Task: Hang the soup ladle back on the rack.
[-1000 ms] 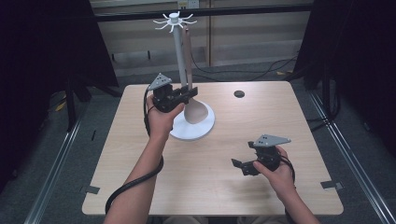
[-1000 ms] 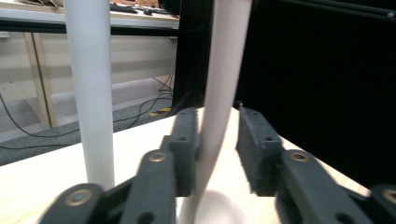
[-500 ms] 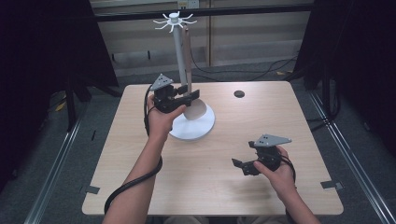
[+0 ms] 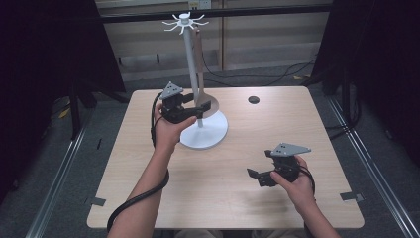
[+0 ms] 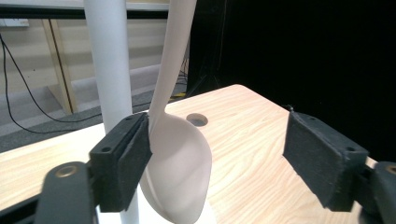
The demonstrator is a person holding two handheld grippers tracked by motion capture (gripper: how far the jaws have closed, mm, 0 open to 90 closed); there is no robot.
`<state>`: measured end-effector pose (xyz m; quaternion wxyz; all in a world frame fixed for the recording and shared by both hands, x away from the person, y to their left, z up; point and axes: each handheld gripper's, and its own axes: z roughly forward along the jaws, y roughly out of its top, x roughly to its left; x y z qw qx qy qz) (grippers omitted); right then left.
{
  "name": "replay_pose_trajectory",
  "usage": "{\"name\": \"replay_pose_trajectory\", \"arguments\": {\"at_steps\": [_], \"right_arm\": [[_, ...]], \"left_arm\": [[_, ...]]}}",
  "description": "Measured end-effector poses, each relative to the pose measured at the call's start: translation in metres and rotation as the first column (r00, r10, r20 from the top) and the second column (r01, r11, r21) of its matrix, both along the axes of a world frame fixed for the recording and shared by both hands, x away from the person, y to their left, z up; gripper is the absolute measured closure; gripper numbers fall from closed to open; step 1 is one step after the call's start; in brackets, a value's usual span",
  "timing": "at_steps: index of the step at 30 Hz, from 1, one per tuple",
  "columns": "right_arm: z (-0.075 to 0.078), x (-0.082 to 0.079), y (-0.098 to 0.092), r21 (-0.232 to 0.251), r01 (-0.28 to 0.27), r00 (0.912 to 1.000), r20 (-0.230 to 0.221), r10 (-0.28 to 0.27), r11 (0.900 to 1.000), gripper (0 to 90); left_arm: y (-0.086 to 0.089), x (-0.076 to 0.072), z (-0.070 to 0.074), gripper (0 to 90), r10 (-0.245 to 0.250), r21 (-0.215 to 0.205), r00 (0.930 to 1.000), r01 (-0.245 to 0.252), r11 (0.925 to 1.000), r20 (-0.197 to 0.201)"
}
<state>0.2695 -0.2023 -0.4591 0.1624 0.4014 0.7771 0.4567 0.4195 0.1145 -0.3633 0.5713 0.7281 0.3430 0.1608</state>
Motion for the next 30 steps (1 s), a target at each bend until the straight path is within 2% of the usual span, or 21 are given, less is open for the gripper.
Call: {"name": "replay_pose_trajectory", "arguments": {"at_steps": [6,13,24,27,30], "right_arm": [[0.000,0.000,0.000,-0.003,-0.001,1.0000,0.003,0.001,1.000,4.2],[0.001,-0.001,0.000,0.000,0.006,1.0000,0.001,-0.006,1.000,4.2],[0.000,-0.002,0.000,-0.010,0.002,1.0000,0.000,-0.002,1.000,4.2],[-0.001,-0.002,0.000,-0.011,0.002,1.0000,0.000,-0.002,1.000,4.2],[-0.001,-0.002,0.000,-0.010,0.004,1.0000,-0.001,-0.004,1.000,4.2]], "left_arm": [[0.007,-0.006,-0.003,12.9,-0.001,0.037,1.0000,0.001,0.9993,-0.002],[0.012,-0.017,-0.013,9.3,-0.004,0.082,0.9999,0.005,0.9966,-0.011],[0.019,-0.036,-0.038,6.8,-0.007,0.087,0.9998,0.009,0.9962,-0.021],[0.022,-0.041,-0.044,6.2,-0.013,0.106,0.9998,0.015,0.9942,-0.017],[0.025,-0.047,-0.051,6.0,-0.012,0.096,0.9997,0.014,0.9952,-0.023]]}}
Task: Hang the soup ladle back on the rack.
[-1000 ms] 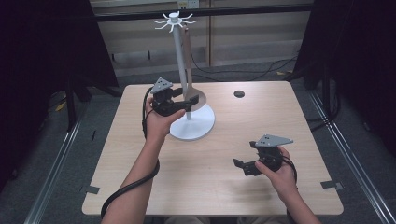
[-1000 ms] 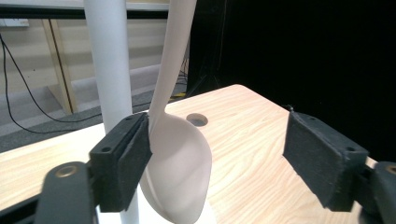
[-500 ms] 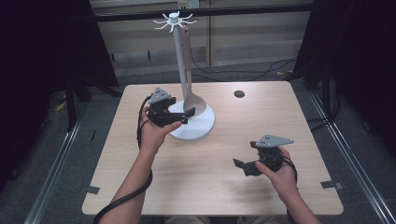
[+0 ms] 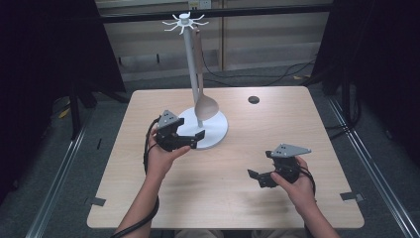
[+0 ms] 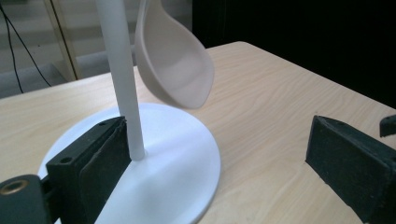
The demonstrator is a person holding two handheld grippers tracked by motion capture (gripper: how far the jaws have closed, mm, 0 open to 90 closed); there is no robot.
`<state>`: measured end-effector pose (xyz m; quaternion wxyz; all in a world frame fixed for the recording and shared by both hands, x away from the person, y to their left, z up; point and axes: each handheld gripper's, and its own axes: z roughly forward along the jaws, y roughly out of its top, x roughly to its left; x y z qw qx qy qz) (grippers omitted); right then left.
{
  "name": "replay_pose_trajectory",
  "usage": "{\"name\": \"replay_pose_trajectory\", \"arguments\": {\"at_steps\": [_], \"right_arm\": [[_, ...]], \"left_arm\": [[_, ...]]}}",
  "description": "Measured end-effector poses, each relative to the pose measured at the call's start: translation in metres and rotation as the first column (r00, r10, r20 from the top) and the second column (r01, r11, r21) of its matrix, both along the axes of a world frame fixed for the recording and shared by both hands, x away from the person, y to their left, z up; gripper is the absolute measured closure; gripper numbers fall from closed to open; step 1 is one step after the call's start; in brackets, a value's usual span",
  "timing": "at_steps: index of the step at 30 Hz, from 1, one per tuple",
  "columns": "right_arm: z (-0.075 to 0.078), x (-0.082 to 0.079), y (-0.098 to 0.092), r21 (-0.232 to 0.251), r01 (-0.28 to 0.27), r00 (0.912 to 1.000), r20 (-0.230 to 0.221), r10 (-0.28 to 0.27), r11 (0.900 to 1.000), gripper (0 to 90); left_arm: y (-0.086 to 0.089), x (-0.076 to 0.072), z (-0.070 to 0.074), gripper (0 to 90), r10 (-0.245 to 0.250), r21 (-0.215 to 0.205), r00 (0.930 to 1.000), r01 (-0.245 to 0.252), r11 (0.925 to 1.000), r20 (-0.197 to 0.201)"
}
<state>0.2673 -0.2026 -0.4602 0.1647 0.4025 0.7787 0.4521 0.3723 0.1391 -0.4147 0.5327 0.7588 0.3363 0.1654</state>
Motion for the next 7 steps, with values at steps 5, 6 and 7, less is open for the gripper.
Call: {"name": "replay_pose_trajectory", "arguments": {"at_steps": [5,6,7], "right_arm": [[-0.0012,-0.0004,-0.0003,-0.007,-0.001,1.0000,-0.002,0.001,1.000,4.2],[-0.0013,-0.0005,-0.0004,-0.008,-0.002,1.0000,-0.001,0.002,1.000,4.2],[-0.0013,-0.0006,-0.0004,-0.007,-0.002,1.0000,-0.001,0.002,1.000,4.2]], "left_arm": [[0.0038,-0.0078,-0.0080,5.9,-0.002,0.001,1.0000,0.002,1.0000,-0.007],[0.0044,-0.0083,-0.0091,5.9,-0.003,-0.003,0.9999,0.003,1.0000,-0.012],[0.0047,-0.0089,-0.0100,5.9,0.002,-0.001,0.9998,-0.002,1.0000,-0.017]]}}
